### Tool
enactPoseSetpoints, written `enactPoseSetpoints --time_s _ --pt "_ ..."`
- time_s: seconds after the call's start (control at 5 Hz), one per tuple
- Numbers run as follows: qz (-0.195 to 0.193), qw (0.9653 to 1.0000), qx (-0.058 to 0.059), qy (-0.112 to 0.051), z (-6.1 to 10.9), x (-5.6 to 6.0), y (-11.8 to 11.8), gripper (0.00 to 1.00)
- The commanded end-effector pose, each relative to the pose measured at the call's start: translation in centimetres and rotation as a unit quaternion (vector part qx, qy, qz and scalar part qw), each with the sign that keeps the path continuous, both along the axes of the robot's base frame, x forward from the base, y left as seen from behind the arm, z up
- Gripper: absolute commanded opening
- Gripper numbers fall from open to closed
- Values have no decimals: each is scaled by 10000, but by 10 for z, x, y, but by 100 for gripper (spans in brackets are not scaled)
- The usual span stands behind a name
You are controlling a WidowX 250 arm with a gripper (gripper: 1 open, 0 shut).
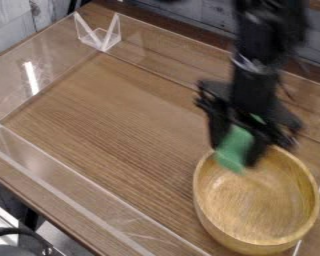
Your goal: Put the green block in the brown bowl
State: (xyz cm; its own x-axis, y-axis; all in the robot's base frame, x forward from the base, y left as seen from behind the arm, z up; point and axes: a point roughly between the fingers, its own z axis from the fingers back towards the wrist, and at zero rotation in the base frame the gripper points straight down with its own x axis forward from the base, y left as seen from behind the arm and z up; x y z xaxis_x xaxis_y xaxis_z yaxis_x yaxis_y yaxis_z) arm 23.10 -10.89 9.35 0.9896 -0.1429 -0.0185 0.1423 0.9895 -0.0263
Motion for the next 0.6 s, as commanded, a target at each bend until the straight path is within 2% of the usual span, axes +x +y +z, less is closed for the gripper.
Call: enactPoseSetpoints --time_s 0.0,0.4 --pt "75 9993 -101 -353 8 -5 -35 0" --pt "222 9988 -163 -408 12 -8 -35 0"
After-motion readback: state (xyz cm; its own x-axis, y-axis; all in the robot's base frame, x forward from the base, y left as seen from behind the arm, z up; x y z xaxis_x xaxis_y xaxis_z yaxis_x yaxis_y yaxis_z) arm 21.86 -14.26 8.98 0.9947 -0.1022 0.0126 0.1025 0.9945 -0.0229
